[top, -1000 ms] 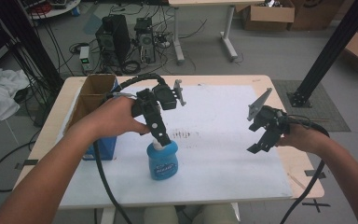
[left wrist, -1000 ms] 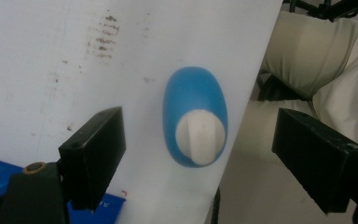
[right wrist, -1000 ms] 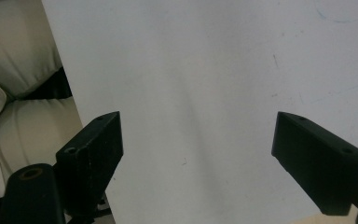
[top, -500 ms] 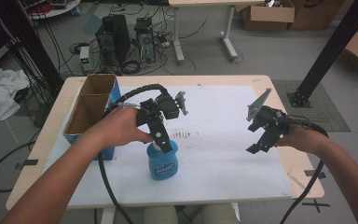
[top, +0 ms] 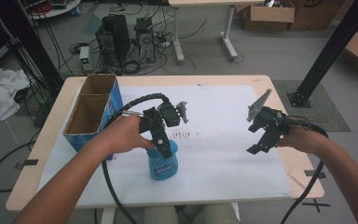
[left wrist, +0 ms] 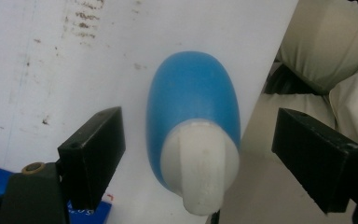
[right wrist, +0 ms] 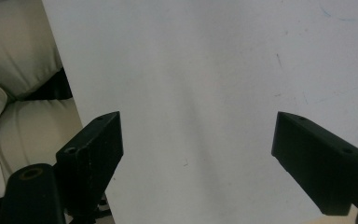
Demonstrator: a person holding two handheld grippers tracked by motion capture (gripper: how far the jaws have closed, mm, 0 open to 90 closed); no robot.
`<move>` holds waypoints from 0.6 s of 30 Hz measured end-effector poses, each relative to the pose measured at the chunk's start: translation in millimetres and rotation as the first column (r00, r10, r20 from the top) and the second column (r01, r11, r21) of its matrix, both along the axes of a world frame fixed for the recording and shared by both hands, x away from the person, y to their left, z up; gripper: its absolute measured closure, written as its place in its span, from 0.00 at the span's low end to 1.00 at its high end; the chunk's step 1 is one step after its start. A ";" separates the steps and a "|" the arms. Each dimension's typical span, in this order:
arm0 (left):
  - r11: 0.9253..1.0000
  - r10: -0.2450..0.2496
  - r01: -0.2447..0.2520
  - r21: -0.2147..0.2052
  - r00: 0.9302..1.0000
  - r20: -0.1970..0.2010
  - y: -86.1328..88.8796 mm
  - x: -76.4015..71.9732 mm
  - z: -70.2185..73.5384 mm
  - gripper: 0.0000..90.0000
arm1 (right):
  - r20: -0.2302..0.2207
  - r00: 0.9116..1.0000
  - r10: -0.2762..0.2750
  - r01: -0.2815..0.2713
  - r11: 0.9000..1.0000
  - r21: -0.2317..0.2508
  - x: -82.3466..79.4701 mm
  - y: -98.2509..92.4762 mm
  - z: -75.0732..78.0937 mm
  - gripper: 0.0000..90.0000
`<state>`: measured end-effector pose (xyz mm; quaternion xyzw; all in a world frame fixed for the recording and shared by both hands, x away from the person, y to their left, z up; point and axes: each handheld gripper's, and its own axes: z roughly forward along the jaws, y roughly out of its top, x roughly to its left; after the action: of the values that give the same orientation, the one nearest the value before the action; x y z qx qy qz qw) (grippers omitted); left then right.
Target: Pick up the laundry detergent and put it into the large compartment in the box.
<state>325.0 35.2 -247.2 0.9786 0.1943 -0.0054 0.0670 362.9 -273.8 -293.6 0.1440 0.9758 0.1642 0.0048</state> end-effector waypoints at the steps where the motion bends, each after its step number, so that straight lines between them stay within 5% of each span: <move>1: 1.000 -0.001 0.001 0.003 1.000 0.003 -0.1 0.2 -1.2 0.20 | 0.001 1.000 0.001 -0.001 1.000 0.000 0.2 -0.1 -0.2 0.18; 18: 1.000 -0.012 0.013 0.027 1.000 -0.011 -3.6 0.0 -19.8 0.20 | 0.000 1.000 -0.001 0.001 1.000 0.003 0.8 -1.4 -3.0 0.18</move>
<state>325.0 31.6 -267.0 0.9806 0.1886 -0.0083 0.0526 363.6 -275.3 -296.6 0.1447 0.9755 0.1659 0.0047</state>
